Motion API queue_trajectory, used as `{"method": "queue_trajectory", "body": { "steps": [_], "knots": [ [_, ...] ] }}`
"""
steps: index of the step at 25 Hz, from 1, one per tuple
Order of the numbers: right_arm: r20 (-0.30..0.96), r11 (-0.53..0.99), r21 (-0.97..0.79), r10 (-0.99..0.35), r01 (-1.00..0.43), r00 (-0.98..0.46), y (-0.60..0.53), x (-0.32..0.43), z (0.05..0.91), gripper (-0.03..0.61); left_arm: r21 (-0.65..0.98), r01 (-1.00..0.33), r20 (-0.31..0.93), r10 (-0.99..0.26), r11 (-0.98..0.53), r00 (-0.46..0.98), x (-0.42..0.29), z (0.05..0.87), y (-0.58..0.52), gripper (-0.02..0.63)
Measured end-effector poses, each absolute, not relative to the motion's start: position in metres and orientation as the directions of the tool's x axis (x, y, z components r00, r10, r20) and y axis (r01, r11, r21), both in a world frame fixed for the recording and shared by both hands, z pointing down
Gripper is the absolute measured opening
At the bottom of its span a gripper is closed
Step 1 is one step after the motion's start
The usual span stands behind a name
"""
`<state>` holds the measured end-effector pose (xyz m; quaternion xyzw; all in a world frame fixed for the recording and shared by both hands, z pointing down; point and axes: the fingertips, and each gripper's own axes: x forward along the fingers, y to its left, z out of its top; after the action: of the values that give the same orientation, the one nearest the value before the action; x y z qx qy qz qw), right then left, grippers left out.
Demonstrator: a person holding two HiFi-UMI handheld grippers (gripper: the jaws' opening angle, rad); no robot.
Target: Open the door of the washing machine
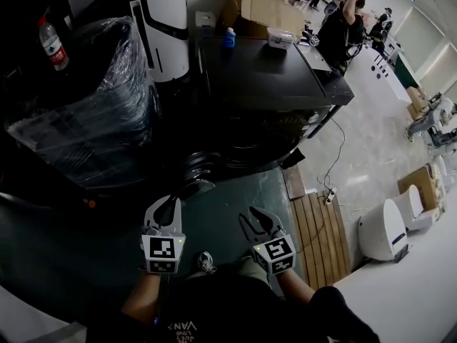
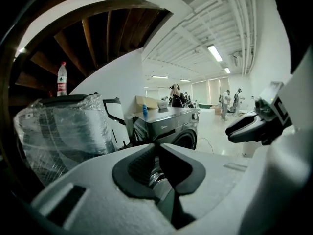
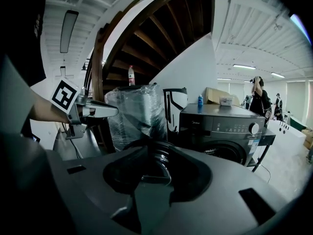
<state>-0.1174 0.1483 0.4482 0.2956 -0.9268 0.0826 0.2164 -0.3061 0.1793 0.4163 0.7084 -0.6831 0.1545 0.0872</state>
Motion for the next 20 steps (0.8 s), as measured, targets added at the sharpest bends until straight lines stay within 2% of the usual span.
{"method": "queue_trajectory", "body": {
  "steps": [5,12,20],
  "knots": [
    [0.383,0.793,-0.01,-0.559,-0.609,-0.735,0.149,-0.117,0.421,0.11,-0.116,-0.992,0.3,-0.954,-0.054,0.017,-0.306,0.385,0.201,0.023],
    [0.325,0.798,-0.016,-0.566,-0.603,-0.758,0.161,-0.125,0.398,0.008,-0.136,-0.987,0.299,-0.953,-0.082,0.038,-0.297,0.372,0.223,0.018],
    [0.265,0.826,-0.05,-0.531,-0.561,-0.805,0.173,-0.142,0.374,0.006,-0.147,-0.987,0.277,-0.961,-0.056,0.013,-0.297,0.361,0.244,0.017]
  ]
}}
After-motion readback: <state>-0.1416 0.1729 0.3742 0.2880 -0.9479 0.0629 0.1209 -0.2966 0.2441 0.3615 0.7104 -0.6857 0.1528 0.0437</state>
